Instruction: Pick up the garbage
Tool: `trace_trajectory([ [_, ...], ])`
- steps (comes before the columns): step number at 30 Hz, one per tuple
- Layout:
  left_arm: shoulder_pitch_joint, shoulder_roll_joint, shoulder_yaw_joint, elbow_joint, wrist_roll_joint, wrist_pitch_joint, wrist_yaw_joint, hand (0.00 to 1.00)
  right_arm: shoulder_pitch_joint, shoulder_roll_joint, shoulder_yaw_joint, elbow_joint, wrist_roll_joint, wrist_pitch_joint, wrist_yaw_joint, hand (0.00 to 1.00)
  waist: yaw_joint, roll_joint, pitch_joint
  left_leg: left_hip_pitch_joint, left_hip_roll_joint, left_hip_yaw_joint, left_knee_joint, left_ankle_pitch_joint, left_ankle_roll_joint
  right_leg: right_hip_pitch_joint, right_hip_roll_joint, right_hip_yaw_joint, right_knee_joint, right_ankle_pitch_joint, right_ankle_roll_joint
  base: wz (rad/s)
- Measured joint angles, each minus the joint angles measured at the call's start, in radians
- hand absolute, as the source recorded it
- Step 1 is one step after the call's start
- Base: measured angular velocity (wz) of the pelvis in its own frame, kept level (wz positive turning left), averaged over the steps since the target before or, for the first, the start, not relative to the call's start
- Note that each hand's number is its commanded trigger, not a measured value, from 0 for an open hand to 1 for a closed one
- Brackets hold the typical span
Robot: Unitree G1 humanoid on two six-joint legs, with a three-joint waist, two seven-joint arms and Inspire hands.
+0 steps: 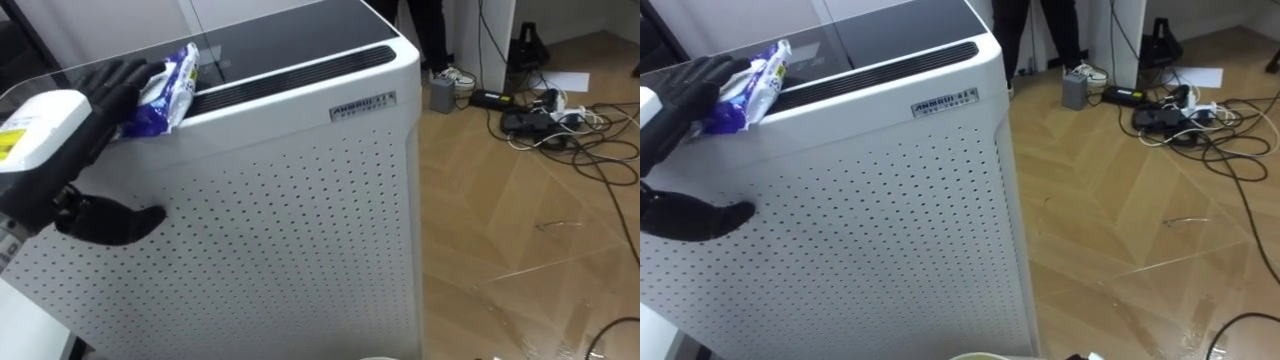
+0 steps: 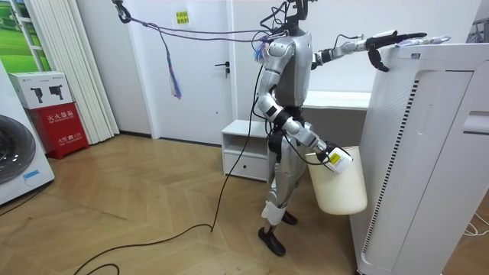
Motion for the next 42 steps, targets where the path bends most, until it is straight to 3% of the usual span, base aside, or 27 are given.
trace_trajectory([
  [11, -0.015, 0.002, 0.039, 0.017, -0.043, 0.008, -0.029, 1.00, 0.000, -0.002, 0.000, -0.039, 0.001, 0.016, -0.010, 1.00, 0.003, 0.006, -0.0097, 0.009, -0.004, 0.001, 0.000, 0.010, -0.002, 0.001, -0.011, -0.001, 0.017, -0.002, -0.002, 0.00],
  [20, -0.037, 0.002, 0.086, 0.017, -0.062, 0.028, -0.011, 1.00, 0.001, -0.003, 0.002, -0.039, 0.002, 0.038, -0.019, 1.00, 0.006, 0.008, -0.0080, 0.011, 0.000, -0.001, -0.009, 0.017, -0.009, 0.000, -0.004, -0.004, 0.018, -0.003, -0.008, 0.00],
  [24, -0.048, 0.002, 0.111, 0.019, -0.061, 0.055, -0.004, 1.00, 0.001, -0.002, 0.004, -0.039, 0.002, 0.038, -0.024, 1.00, 0.004, 0.016, -0.0014, 0.010, 0.000, -0.002, -0.010, 0.017, -0.009, 0.001, -0.001, -0.003, 0.016, -0.002, -0.008, 0.00],
  [33, -0.060, 0.002, 0.120, 0.015, -0.121, 0.052, 0.030, 1.00, 0.000, -0.002, 0.005, -0.039, 0.002, 0.038, -0.040, 1.00, 0.006, 0.020, 0.0006, 0.000, -0.001, 0.002, -0.016, 0.018, -0.008, 0.000, -0.009, -0.017, 0.001, -0.004, -0.004, 0.03],
  [36, -0.058, 0.000, 0.120, 0.011, -0.201, 0.061, 0.031, 1.00, 0.000, 0.004, 0.005, -0.039, 0.002, 0.038, -0.043, 1.00, 0.006, 0.017, 0.0030, -0.008, -0.002, 0.006, -0.015, 0.018, -0.008, -0.004, -0.012, -0.021, 0.001, -0.007, -0.002, 0.07],
  [40, -0.057, -0.008, 0.121, -0.067, -0.253, 0.071, 0.029, 1.00, 0.000, 0.008, 0.006, -0.039, 0.003, 0.038, -0.040, 1.00, 0.012, -0.007, 0.0073, -0.015, -0.002, 0.016, -0.014, 0.018, -0.008, -0.016, -0.013, -0.020, 0.004, -0.008, -0.001, 0.01],
  [41, -0.054, -0.011, 0.120, -0.083, -0.262, 0.071, 0.029, 1.00, 0.000, 0.010, 0.008, -0.039, 0.003, 0.038, -0.040, 1.00, 0.011, -0.013, 0.0067, -0.017, -0.002, 0.016, -0.014, 0.018, -0.008, -0.017, -0.012, -0.021, 0.004, -0.008, -0.001, 0.00],
  [42, -0.051, -0.022, 0.115, -0.121, -0.277, 0.070, 0.028, 1.00, 0.000, 0.013, 0.009, -0.039, 0.003, 0.038, -0.039, 1.00, 0.010, -0.016, 0.0007, -0.023, -0.002, 0.016, -0.012, 0.018, -0.008, -0.017, -0.013, -0.024, 0.001, -0.008, -0.001, 0.05],
])
